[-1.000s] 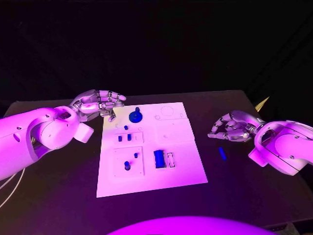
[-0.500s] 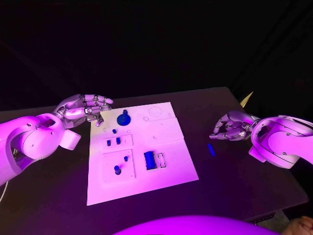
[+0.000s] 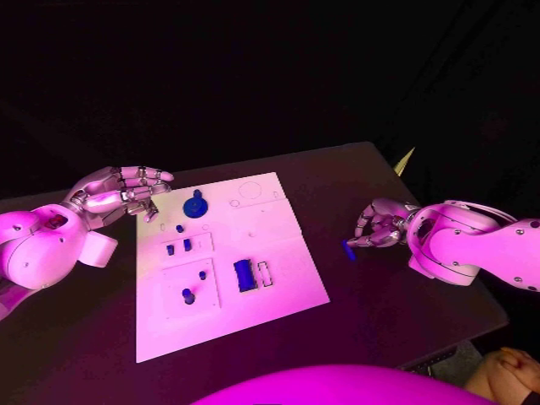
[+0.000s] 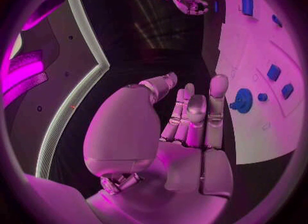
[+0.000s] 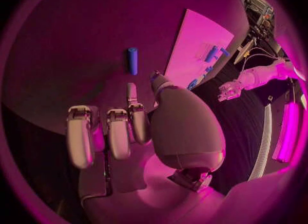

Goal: Assemble the parts on the task board

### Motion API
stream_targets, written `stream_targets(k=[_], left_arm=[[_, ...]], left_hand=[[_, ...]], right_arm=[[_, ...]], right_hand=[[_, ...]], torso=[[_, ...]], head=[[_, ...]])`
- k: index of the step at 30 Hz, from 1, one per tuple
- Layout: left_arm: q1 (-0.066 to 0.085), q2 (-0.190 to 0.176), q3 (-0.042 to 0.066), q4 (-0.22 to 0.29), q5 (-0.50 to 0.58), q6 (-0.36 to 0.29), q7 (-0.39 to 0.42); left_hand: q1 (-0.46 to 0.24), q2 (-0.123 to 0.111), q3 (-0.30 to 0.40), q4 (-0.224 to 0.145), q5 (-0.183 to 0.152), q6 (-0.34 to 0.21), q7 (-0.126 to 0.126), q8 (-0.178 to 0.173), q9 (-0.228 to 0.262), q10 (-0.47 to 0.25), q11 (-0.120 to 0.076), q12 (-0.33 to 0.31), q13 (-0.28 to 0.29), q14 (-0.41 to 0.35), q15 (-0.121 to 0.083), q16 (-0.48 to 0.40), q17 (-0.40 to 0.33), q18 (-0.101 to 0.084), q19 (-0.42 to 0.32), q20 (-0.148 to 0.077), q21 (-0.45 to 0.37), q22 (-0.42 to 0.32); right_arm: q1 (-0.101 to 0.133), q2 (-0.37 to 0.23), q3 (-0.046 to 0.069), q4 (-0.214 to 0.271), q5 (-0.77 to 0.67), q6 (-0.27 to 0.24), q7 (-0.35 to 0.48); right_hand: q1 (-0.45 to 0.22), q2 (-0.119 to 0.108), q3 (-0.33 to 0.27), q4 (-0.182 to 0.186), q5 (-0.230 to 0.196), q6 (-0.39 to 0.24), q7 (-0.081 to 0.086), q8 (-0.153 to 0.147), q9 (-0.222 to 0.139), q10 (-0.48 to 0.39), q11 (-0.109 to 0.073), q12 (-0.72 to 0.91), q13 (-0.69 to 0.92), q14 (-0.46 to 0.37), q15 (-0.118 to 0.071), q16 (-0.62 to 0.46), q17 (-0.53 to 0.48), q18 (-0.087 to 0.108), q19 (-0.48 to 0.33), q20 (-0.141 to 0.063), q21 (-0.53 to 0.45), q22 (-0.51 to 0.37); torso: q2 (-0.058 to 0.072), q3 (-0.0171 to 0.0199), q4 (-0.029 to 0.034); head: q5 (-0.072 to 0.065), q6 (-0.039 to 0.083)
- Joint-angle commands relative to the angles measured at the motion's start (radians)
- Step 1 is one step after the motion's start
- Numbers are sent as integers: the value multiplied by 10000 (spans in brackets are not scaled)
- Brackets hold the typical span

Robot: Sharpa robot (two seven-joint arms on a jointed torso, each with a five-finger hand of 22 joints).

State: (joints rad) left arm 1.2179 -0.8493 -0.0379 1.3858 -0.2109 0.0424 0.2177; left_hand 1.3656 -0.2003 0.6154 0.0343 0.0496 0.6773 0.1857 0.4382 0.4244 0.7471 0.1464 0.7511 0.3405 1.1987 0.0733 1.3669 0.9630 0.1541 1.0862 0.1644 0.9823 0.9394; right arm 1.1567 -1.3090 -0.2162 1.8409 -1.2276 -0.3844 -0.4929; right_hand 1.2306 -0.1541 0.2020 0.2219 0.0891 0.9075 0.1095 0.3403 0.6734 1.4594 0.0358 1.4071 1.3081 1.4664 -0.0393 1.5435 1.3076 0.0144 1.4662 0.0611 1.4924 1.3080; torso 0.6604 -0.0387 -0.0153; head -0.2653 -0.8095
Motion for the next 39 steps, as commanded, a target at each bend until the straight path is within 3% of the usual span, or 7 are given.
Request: stream_targets(k=[1,7,16,39], left_arm=[[-9,0,6,18,27,31,158],[-20,-13,6,24,27,48,156],[-28,-42,5,30,28,50,148],[-32,-87,5,38,28,97,111]], left_hand=[[8,23,48,33,41,-19,284,67,-14,-39,-9,61,-9,-75,0,40,-9,92,-71,-3,-45,-8],[8,23,48,33,41,-19,284,67,-14,-39,-9,61,-9,-75,0,40,-9,92,-71,-3,-45,-8],[6,21,53,34,42,-21,281,85,-19,-35,-12,69,-18,-78,-2,44,-10,92,-76,-3,-43,-5],[6,21,53,34,42,-21,281,85,-19,-35,-12,69,-18,-78,-2,44,-10,92,-76,-3,-43,-5]], right_arm=[[-118,108,-5,-81,-275,-77,-307],[-249,338,-15,-217,-266,-139,-317],[-435,565,-30,-533,-252,-128,-331],[-704,995,-42,-971,-358,89,-352]], right_hand=[[-78,-51,-2,87,6,63,-14,-1,-13,-26,-59,-24,1431,900,-11,-28,1999,25,826,22,36,2311],[-124,-38,-18,135,-4,79,-21,-4,-13,-17,-64,-14,1438,900,-16,-29,1998,25,827,17,37,2312],[-24,54,61,135,44,132,-48,-10,-15,0,-91,1,1449,905,-37,-23,2013,17,840,-2,71,2328],[326,130,325,-38,143,304,-111,3,-17,43,-150,45,1483,915,-88,-5,2054,2,862,-51,135,2357]], torso=[[3,-7,-4],[1,4,14],[-2,-17,14],[-10,-20,18]], head=[[-126,-26],[-201,-47],[-211,-107],[-159,-185]])
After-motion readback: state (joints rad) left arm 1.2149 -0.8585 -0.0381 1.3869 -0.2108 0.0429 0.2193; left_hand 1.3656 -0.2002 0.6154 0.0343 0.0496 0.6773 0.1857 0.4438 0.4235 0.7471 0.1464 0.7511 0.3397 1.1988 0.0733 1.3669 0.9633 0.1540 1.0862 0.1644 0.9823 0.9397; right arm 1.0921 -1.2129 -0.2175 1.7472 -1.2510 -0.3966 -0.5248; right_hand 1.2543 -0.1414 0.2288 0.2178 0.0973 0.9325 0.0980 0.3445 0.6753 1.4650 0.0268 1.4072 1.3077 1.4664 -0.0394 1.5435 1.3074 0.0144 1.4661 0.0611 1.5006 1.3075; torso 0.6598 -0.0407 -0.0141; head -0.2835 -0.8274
